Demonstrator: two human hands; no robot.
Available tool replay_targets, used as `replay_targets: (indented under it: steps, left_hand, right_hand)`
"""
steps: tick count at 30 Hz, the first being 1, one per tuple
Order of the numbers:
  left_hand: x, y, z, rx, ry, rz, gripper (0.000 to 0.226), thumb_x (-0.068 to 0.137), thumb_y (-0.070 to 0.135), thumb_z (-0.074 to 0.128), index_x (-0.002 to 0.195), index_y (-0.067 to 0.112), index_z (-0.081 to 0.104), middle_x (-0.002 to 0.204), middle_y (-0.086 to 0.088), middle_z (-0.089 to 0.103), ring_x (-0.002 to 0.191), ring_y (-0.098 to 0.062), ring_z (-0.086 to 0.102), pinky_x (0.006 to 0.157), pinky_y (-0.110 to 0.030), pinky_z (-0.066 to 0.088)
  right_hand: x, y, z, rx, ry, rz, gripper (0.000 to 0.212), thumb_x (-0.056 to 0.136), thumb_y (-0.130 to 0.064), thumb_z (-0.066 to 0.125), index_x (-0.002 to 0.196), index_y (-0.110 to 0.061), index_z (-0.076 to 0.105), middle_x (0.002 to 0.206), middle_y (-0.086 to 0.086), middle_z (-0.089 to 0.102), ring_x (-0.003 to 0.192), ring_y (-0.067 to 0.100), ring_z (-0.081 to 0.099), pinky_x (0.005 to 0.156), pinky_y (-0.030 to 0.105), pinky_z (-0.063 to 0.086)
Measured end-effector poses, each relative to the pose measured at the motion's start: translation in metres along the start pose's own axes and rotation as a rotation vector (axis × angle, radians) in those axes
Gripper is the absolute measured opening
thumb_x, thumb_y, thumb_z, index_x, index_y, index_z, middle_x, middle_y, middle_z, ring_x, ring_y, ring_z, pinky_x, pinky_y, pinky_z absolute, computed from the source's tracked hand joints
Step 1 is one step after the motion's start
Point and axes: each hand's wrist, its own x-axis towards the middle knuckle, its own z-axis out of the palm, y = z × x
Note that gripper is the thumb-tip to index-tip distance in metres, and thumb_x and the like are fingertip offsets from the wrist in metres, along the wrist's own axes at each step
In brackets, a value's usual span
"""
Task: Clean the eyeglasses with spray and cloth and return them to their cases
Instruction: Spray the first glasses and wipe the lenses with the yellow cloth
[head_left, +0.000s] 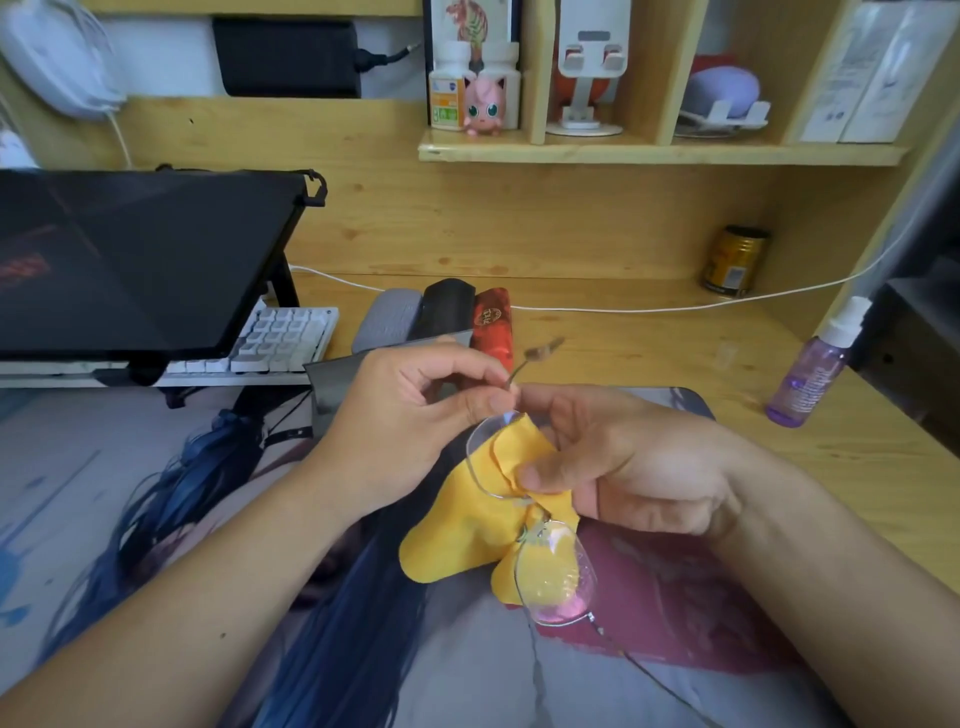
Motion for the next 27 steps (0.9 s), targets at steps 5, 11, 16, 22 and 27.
replay_targets:
  steps: [5, 11, 16, 22, 27]
  left_hand:
    - [-0.002, 0.000, 0.004, 0.033, -0.056, 0.011, 0.006, 0.078, 0.026, 0.078, 0.082, 0.031, 0.079, 0.086, 0.003, 0.073, 0.086, -0.019, 0.067, 0.085, -0.039, 0.054]
    - [0.000, 0.002, 0.000, 0.058, -0.011, 0.041, 0.008, 0.081, 0.019, 0.078, 0.085, 0.026, 0.076, 0.085, 0.008, 0.075, 0.084, -0.014, 0.067, 0.084, -0.028, 0.052]
    - [-0.001, 0.001, 0.001, 0.076, 0.011, 0.038, 0.010, 0.079, 0.021, 0.080, 0.082, 0.029, 0.077, 0.084, 0.006, 0.074, 0.085, -0.016, 0.065, 0.085, -0.032, 0.051]
    - [-0.003, 0.002, 0.012, 0.165, 0.038, 0.070, 0.014, 0.083, 0.012, 0.075, 0.084, 0.026, 0.075, 0.084, 0.012, 0.071, 0.085, -0.013, 0.064, 0.082, -0.027, 0.049]
    - [-0.003, 0.002, 0.019, 0.158, 0.087, 0.020, 0.023, 0.084, 0.002, 0.074, 0.082, 0.025, 0.076, 0.085, 0.009, 0.072, 0.089, -0.016, 0.068, 0.086, -0.030, 0.053]
  right_hand:
    - [0.000, 0.001, 0.005, -0.051, -0.014, 0.025, 0.047, 0.082, 0.018, 0.060, 0.119, -0.010, 0.060, 0.085, 0.012, 0.068, 0.075, 0.022, 0.071, 0.072, 0.035, 0.059]
    - [0.002, 0.000, 0.010, -0.117, 0.168, -0.083, 0.042, 0.088, -0.003, 0.071, 0.128, -0.006, 0.059, 0.074, 0.007, 0.063, 0.059, 0.014, 0.064, 0.056, 0.028, 0.051]
    - [0.000, -0.001, 0.008, -0.055, 0.066, -0.028, 0.052, 0.086, 0.009, 0.065, 0.134, -0.005, 0.053, 0.085, 0.012, 0.062, 0.077, 0.026, 0.064, 0.075, 0.039, 0.056]
    - [0.001, -0.002, 0.012, -0.064, 0.246, -0.095, 0.055, 0.076, 0.014, 0.074, 0.127, 0.006, 0.054, 0.082, 0.013, 0.065, 0.071, 0.023, 0.066, 0.066, 0.031, 0.057]
    - [0.002, -0.003, 0.009, 0.070, 0.398, -0.164, 0.064, 0.064, 0.005, 0.081, 0.124, 0.000, 0.061, 0.098, 0.022, 0.071, 0.087, 0.032, 0.069, 0.078, 0.039, 0.059]
